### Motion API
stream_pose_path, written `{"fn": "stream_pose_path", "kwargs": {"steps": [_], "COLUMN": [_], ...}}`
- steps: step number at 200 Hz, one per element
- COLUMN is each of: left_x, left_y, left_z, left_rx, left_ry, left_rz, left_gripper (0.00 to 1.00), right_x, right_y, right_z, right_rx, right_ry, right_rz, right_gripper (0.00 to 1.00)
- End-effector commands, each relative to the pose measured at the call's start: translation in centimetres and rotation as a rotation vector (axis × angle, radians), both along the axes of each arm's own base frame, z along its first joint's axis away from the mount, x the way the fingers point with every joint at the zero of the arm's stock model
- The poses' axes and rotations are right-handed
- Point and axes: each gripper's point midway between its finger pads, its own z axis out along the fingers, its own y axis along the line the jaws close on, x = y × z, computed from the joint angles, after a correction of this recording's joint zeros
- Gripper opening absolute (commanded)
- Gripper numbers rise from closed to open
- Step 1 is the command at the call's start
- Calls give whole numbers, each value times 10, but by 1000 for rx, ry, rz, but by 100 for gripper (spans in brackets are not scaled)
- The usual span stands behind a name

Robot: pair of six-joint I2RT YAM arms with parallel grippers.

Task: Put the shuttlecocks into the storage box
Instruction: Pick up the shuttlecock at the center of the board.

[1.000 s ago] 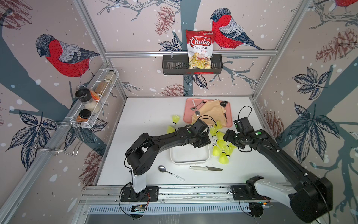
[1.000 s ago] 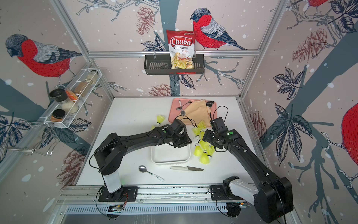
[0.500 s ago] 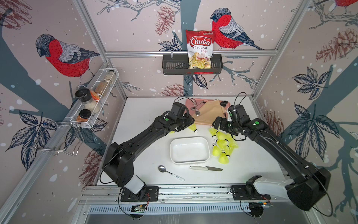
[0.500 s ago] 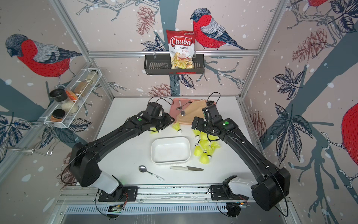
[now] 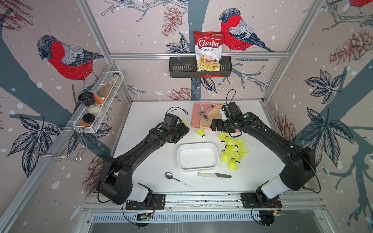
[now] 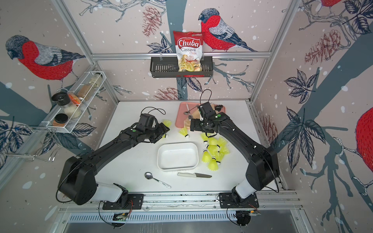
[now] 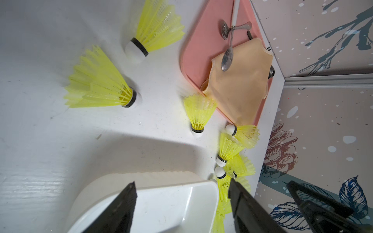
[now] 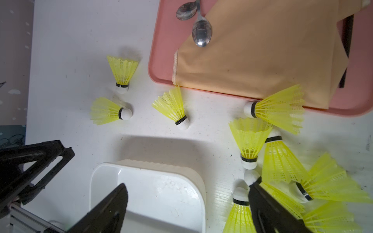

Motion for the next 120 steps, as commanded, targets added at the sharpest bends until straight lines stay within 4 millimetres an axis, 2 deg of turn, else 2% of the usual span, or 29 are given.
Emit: {"fn": "stream_pose_path", "kwargs": {"steps": [1, 35, 54, 89, 120], "left_x": [7, 15, 20, 30, 37], "left_y": [11, 12, 12, 11, 9], "left_z": [-2, -16, -28, -50, -68], "left_rx": [-2, -12, -22, -77, -117], "left_ry": [-36, -1, 42, 126, 203], "left_rz": [41, 69, 120, 243, 351], "left_gripper": [74, 70, 69, 66, 61], "right_x": [-3, -2, -1, 3, 11], "right_y": [6, 26, 47, 81, 91], "right_z": [-9, -15, -11, -11, -18], "right_rx": [-70, -37, 32, 126, 131], "right_ry": [-4, 14, 12, 45, 69], "right_rz": [58, 105, 190, 320, 338], "right_gripper": [93, 92, 97, 97, 99]}}
